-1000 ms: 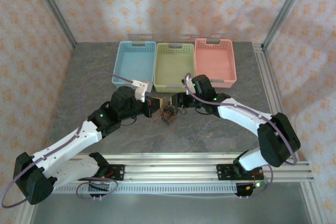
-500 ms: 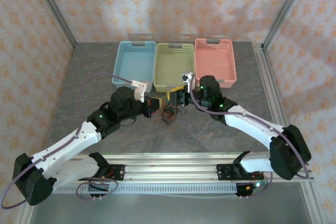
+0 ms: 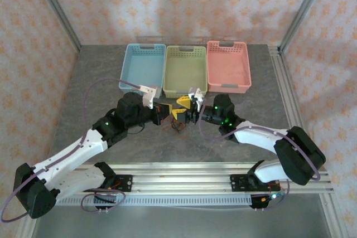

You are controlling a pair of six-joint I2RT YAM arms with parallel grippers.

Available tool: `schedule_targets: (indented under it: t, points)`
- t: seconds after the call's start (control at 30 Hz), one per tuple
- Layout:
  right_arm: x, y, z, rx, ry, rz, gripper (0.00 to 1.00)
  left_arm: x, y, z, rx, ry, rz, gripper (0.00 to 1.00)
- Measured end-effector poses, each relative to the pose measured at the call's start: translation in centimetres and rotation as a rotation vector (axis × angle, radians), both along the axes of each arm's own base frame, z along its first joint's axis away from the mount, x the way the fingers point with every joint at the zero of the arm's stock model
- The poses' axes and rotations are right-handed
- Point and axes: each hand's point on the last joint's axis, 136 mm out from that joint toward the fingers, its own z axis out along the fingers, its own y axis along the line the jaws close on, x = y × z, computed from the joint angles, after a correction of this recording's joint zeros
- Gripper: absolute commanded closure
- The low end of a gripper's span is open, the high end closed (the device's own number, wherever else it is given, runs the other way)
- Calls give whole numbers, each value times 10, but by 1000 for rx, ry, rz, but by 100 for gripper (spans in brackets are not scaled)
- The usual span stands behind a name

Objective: Untangle the cables

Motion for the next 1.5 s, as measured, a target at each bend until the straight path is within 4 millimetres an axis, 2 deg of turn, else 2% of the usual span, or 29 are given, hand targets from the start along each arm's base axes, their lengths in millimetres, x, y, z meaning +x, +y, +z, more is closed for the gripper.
schedule_targets:
  t: [0.1,0.27,0.43,0.53,0.57,0.6,0.63,0.7,0.77,0.97,1.07,1.23,1.5]
  points:
    - [-4,5,1,-10,-49,4,48,0,-1,-1,1,3,-1,100]
    - [-3,7,-1,-24,-100,-24,67,1,-2,-3,3,7,-4,100]
    - [3,3,-4,-26,-125,-79,100,0,-3,-4,2,12,-12,100]
    - [6,1,-5,-20,-128,-101,100,1,-5,-7,4,18,-17,98]
    - [7,1,-5,-18,-126,-110,100,2,-5,-8,6,20,-18,84]
    - [8,0,-5,-17,-127,-118,100,2,-5,-9,9,22,-17,62]
    - [9,-1,-6,-15,-127,-133,100,2,-5,-9,9,22,-17,45]
    - [14,-5,-8,-19,-121,-175,100,1,-6,-9,10,21,-17,30]
    - [18,-11,-12,-25,-111,-217,100,2,-3,-8,12,13,-3,23]
    - [35,-34,-7,-7,-88,-381,100,2,7,0,9,-24,44,22]
    - [51,-54,1,22,-56,-491,100,5,10,-3,24,-20,64,24]
    - [77,-88,0,63,28,-639,100,14,9,-28,99,46,85,30]
    - [86,-101,-7,90,108,-694,100,34,-9,-63,236,178,60,36]
